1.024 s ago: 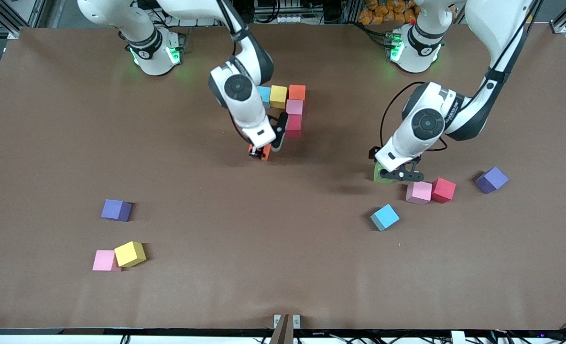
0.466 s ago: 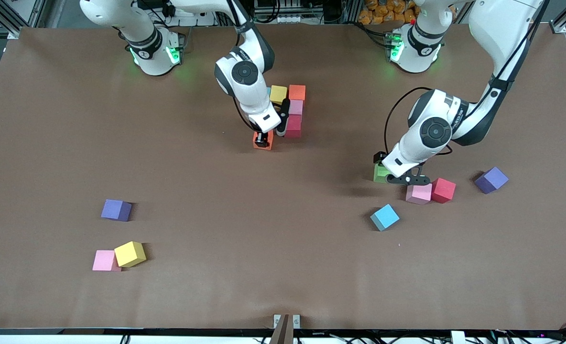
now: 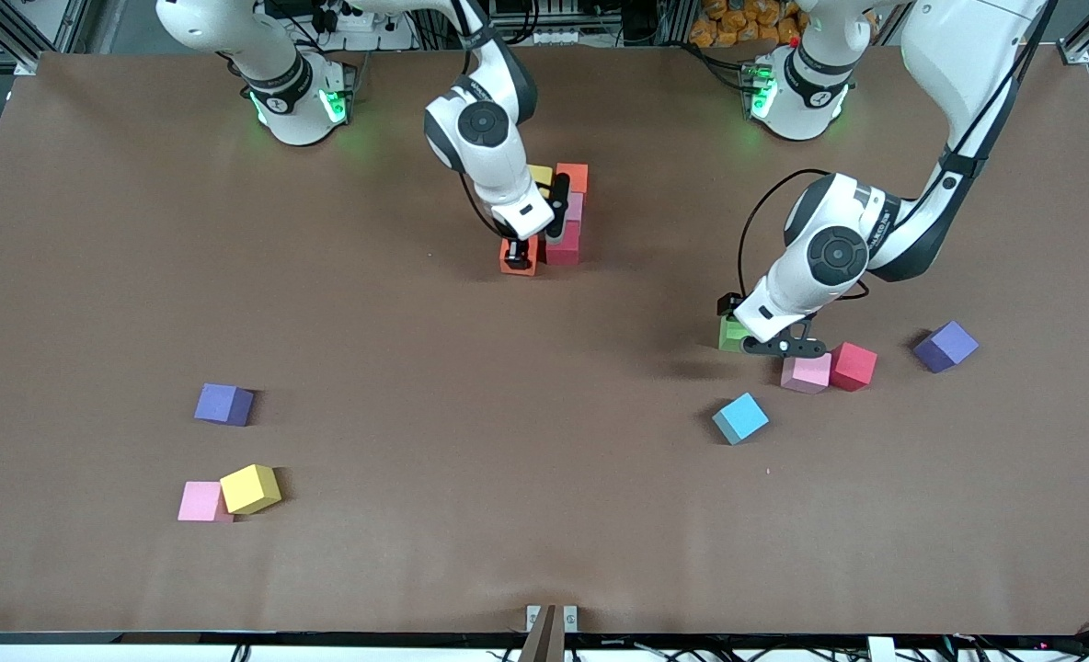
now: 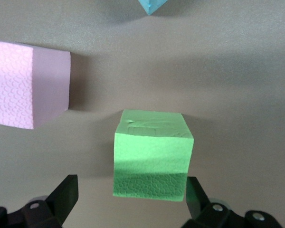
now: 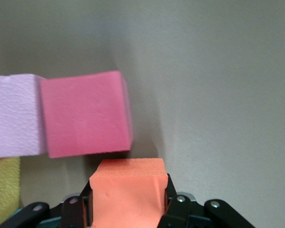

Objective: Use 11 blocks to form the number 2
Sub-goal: 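Place the orange cube in the row while the left gripper grasps the green cube, then carry the green cube with the left gripper while the right gripper reaches the purple cube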

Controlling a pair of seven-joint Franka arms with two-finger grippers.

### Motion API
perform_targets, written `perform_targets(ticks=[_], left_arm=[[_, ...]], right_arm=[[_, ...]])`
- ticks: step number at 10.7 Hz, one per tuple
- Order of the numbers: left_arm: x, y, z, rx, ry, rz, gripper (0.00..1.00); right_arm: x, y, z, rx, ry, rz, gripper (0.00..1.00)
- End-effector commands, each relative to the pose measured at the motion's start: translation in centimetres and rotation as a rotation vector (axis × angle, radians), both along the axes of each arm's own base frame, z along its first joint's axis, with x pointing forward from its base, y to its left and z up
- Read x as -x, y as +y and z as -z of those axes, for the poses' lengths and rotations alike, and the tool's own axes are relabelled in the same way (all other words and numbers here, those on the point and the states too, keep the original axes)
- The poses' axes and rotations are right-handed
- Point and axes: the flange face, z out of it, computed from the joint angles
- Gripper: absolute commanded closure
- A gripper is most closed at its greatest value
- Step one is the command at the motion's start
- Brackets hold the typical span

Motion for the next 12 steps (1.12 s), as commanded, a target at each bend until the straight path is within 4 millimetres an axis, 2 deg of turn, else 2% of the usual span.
perform_targets(ticks=[1, 9, 12], left_arm=[[-0.4, -0.4, 0.1, 0.014, -0.017, 0.013, 0.00], [-1.1, -1.4, 0.8, 0.037, -0.026, 0.026, 0.00], [-1.8, -0.8, 0.6, 0.041, -0.034, 0.067, 0.00]], right_arm=[[1.5, -0.3, -0.7, -0.029, -0.009, 0.011, 0.82], [3.2, 0.6, 0.1, -0.044, -0.035, 0.036, 0.82], [3.8, 0.9, 0.6, -0.043, -0.037, 0.044, 0.82]])
